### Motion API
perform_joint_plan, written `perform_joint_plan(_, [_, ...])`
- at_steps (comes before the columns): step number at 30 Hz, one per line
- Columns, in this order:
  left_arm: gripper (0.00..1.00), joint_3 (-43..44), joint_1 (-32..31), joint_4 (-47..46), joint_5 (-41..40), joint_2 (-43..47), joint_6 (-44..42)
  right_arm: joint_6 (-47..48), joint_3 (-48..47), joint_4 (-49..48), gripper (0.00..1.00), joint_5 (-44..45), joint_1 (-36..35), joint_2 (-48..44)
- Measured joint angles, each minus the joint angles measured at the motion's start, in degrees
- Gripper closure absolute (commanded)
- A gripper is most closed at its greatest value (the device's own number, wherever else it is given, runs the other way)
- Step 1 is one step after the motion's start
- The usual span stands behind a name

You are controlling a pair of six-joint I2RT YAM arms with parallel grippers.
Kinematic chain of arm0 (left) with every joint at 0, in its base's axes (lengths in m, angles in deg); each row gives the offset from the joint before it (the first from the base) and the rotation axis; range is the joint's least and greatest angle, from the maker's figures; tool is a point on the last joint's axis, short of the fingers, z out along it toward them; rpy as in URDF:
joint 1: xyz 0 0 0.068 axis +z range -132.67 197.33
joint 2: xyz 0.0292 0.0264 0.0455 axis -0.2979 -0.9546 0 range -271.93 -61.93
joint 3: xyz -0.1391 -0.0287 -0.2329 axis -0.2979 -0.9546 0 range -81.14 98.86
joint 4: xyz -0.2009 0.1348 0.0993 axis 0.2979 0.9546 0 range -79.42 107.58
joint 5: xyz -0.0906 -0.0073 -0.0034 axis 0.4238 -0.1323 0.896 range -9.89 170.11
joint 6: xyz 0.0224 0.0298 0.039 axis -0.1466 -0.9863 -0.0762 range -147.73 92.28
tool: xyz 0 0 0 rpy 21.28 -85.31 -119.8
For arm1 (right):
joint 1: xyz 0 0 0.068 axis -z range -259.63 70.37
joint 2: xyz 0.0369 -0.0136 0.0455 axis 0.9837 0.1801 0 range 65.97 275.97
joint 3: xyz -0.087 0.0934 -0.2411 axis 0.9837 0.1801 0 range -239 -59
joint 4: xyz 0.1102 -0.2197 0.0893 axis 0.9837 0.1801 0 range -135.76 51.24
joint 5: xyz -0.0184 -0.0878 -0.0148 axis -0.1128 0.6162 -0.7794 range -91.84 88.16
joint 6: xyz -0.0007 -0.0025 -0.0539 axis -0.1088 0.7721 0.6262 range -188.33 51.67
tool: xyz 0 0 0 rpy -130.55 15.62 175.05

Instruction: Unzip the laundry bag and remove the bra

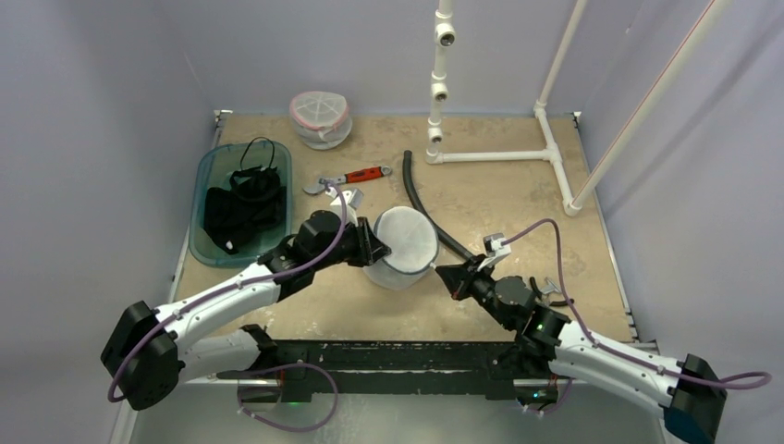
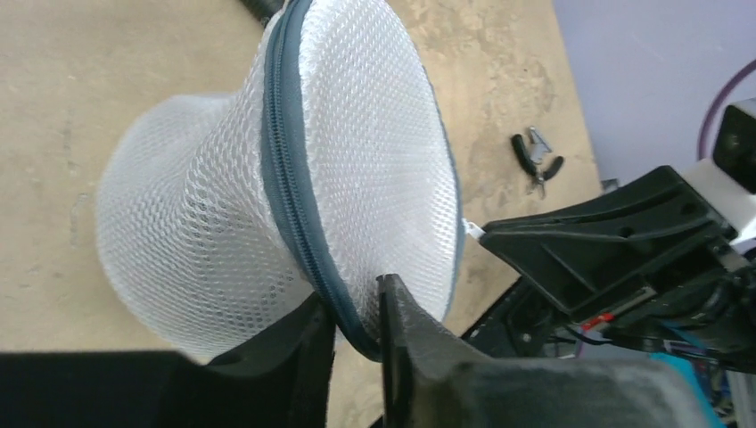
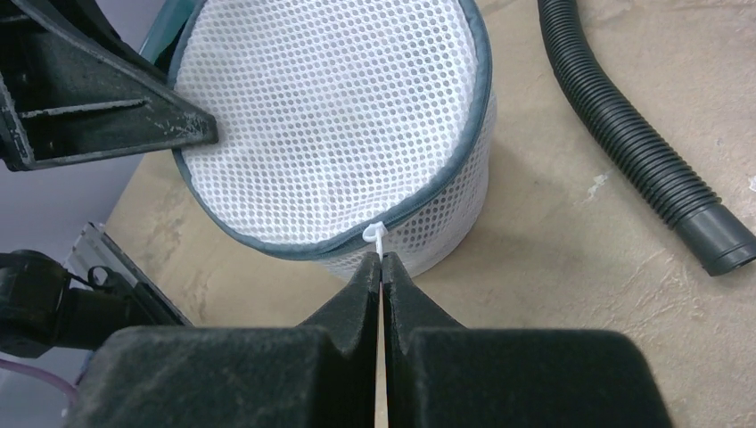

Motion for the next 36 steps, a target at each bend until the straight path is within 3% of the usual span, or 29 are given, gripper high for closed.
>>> perform_joint_plan(4, [0.42, -1.16, 0.17, 0.0, -3.93, 1.11, 0.11, 0.0, 0.04, -0.46, 1.0, -1.31, 0.0, 1.79])
perform_joint_plan(6, [0.36, -1.16, 0.17, 0.2, -6.08, 1.46, 1.03, 0.02, 0.04, -1.05, 1.0, -2.1, 0.0, 3.45])
perform_joint_plan(14, [0.33, -2.25, -0.96, 8.48, -12.7, 7.8, 11.23, 0.22, 0.04, -3.21, 1.0, -3.02, 0.0, 6.56])
perform_joint_plan(19, [0.32, -3.96, -7.63, 9.33, -15.96, 13.77, 18.67, 0.74, 0.04, -4.2, 1.0, -3.04, 0.0, 7.26])
perform_joint_plan(26, [0.33, -4.35, -20.76, 4.33, -22.75, 6.14, 29.24, 1.22, 0.02, -6.19, 1.0, -3.91, 0.0, 9.14])
perform_joint_plan(36, [0.42, -5.46, -21.29, -1.97, -31.04, -2.27, 37.4, 1.31, 0.02, -6.27, 1.0, -4.22, 0.0, 8.31])
